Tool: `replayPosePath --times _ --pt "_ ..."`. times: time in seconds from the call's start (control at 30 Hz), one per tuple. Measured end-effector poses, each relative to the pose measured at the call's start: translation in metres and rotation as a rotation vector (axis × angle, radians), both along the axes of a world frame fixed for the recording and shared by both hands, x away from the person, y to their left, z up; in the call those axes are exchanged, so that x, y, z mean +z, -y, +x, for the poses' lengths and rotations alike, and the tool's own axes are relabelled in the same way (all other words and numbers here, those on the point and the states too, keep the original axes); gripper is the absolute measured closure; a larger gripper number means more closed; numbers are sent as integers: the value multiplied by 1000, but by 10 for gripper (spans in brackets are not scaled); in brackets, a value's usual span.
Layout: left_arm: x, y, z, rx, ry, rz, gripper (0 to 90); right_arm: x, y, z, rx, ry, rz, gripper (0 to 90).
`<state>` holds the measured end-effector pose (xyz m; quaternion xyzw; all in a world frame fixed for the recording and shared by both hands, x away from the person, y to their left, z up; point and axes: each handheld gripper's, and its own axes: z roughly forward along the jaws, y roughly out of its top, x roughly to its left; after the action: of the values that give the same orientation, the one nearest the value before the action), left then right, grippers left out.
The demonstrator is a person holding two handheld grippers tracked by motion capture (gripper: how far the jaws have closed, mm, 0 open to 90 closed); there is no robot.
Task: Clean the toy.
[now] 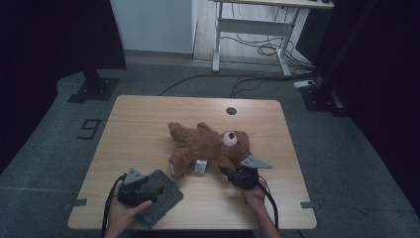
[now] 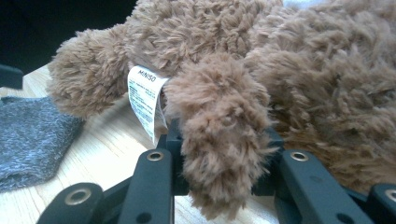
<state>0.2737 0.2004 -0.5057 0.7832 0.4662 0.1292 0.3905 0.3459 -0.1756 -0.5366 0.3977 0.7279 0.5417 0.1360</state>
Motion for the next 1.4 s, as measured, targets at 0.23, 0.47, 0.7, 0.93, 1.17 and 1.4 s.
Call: replayPosePath --times 0.23,0.47,0.7,0.93,1.17,1.4 --pt "-16 17 2 -30 -12 35 230 -1 0 -1 2 2 -8 671" --pt "-26 30 1 -72 -39 93 186 -1 0 -1 5 5 -14 666" --pt "-34 35 0 -66 -30 131 176 0 1 0 7 6 -14 664" --pt "-35 37 -1 -77 -28 144 161 -1 2 1 9 0 -10 661" --pt "-34 40 -2 -87 -31 133 152 -1 2 2 11 -1 -6 662" --pt "-34 50 -5 -113 -27 157 124 -2 2 2 12 -2 -5 662"
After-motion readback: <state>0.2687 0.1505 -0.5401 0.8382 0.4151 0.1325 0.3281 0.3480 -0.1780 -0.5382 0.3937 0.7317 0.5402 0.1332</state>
